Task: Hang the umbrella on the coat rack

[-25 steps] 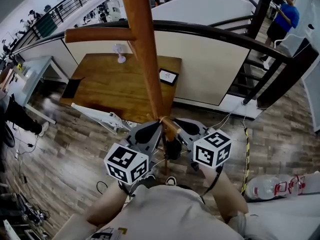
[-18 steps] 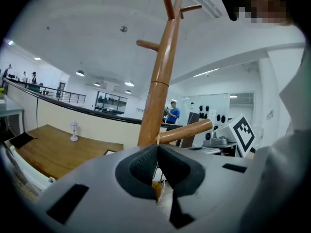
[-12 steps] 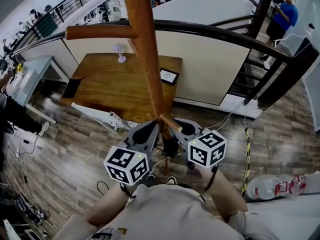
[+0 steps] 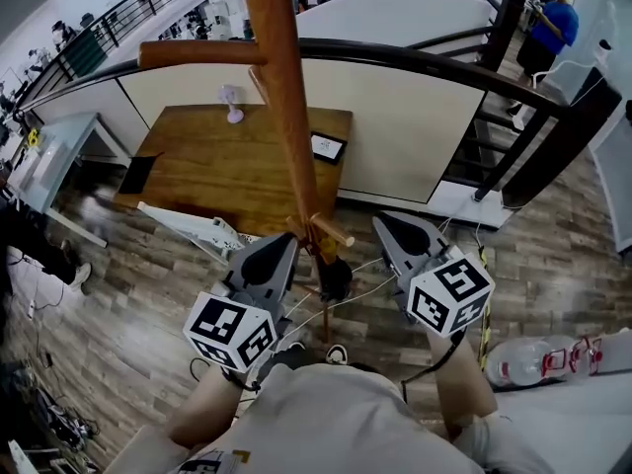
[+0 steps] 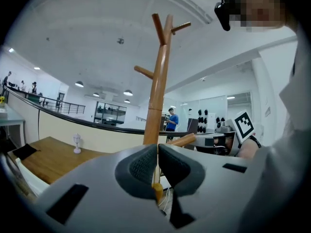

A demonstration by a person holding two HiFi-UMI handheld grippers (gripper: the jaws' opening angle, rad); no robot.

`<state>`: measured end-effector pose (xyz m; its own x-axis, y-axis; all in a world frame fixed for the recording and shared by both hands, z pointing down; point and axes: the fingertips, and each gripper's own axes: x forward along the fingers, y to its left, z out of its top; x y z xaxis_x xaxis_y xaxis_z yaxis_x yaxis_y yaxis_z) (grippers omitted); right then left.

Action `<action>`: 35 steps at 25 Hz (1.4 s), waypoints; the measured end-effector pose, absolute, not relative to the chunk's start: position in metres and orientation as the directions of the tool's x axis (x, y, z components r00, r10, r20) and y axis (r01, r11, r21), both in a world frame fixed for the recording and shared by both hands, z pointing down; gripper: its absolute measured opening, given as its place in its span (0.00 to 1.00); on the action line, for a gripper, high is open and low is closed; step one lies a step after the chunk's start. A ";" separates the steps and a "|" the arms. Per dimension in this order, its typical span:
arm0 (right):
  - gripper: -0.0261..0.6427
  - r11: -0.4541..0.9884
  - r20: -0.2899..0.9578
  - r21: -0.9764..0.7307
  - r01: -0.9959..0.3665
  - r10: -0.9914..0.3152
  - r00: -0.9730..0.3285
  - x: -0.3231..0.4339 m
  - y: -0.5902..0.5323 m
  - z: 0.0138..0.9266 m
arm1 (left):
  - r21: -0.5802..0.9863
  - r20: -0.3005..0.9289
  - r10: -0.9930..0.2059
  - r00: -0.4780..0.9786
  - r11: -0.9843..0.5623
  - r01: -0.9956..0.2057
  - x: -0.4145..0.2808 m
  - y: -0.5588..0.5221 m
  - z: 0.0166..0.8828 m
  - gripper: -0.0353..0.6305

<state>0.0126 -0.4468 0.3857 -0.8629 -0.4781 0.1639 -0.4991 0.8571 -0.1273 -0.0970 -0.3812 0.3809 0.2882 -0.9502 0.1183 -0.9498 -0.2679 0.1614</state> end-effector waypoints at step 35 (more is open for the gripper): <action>0.04 0.888 0.032 -0.121 -0.443 -0.443 -0.896 0.033 -0.334 0.331 | -0.039 0.062 -0.931 0.359 -0.361 -0.932 -0.080 -0.316 0.333 0.07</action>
